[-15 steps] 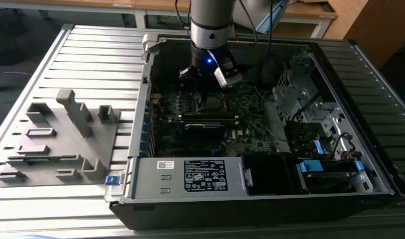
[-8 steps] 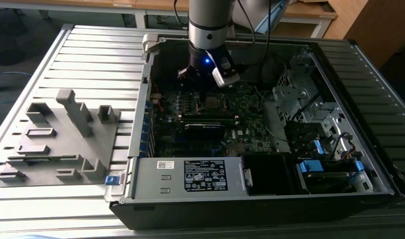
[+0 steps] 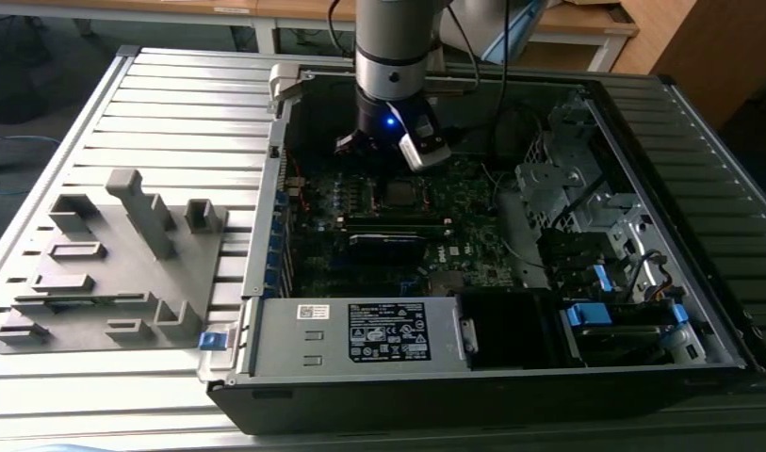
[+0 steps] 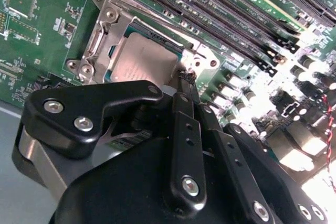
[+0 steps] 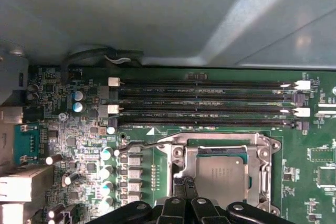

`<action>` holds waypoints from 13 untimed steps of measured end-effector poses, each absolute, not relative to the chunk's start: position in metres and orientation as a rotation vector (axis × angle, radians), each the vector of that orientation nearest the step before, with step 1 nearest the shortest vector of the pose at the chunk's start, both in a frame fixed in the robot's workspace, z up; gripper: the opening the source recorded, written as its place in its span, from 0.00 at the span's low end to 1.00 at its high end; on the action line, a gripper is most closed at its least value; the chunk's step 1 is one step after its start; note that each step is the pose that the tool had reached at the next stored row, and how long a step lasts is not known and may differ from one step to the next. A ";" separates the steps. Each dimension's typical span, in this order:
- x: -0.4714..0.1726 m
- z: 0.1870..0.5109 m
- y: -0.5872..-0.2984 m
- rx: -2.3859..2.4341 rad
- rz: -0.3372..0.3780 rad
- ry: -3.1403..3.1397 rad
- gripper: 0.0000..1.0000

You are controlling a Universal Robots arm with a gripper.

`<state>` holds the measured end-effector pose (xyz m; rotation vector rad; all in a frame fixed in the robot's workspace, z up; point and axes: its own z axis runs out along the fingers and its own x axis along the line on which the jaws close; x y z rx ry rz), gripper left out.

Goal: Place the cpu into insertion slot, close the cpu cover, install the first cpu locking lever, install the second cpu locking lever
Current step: 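Close the cpu cover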

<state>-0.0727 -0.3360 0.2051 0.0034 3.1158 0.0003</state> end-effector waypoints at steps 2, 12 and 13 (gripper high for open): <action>-0.073 0.205 -0.336 0.003 0.000 3.116 0.11; -0.074 0.202 -0.336 0.003 0.000 3.114 0.11; -0.074 0.202 -0.336 0.003 0.000 3.114 0.11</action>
